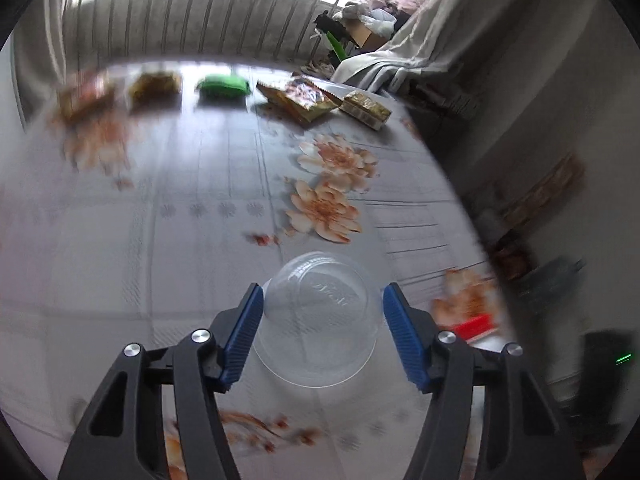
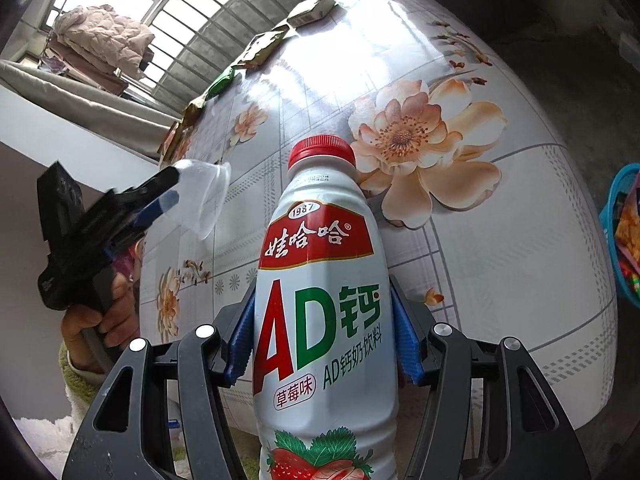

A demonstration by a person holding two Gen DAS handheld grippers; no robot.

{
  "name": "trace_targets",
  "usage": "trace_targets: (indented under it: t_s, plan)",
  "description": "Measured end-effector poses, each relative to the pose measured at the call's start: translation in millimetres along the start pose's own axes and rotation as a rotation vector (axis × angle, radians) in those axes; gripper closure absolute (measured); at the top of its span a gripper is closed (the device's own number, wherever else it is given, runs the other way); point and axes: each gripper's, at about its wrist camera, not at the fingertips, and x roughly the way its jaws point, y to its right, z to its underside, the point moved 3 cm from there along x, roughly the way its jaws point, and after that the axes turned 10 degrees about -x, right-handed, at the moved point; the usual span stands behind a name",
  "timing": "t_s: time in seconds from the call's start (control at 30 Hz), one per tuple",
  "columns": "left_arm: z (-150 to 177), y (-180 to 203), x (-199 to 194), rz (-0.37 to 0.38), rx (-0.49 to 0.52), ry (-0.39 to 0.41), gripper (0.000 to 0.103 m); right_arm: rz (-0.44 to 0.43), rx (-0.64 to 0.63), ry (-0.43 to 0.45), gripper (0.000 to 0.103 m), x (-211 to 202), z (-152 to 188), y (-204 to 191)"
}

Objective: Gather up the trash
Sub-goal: 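Grasp the clear plastic cup with the left tool while the right tool holds the bottle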

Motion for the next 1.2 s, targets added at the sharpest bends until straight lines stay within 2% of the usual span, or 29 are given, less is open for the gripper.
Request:
trace_targets:
  t_s: [0.1, 0.13, 0.23, 0.3, 0.57, 0.83, 1.0, 1.07, 1.2]
  plan:
    - [1, -25, -1, 0.151, -0.196, -0.043, 0.040, 0.002, -0.004, 0.006, 0.047, 0, 1, -1]
    - [2, -33, 0, 0.171, -0.245, -0.060, 0.037, 0.000, -0.002, 0.006, 0.047, 0, 2, -1]
    - [7, -48, 3, 0.142, -0.315, -0.067, 0.029, -0.004, 0.003, 0.007, 0.047, 0, 2, -1]
    - [10, -56, 1, 0.127, -0.338, -0.057, 0.026, -0.003, 0.002, 0.007, 0.047, 1, 3, -1]
    - [10, -75, -15, 0.147, -0.397, -0.005, 0.025, -0.007, 0.010, 0.007, 0.047, 1, 2, -1]
    - [5, -71, -23, 0.123, -0.342, 0.027, 0.027, -0.004, 0.010, 0.007, 0.047, 1, 2, 0]
    - [8, -41, -25, -0.013, -0.121, 0.077, 0.019, -0.005, 0.013, 0.006, 0.047, 1, 2, -1]
    - [12, -30, -19, -0.089, -0.016, 0.080, 0.019, -0.004, 0.012, 0.004, 0.047, 1, 2, -1]
    - [18, -20, -9, -0.202, 0.108, 0.099, 0.019, 0.002, 0.011, -0.013, 0.047, 2, 1, -2]
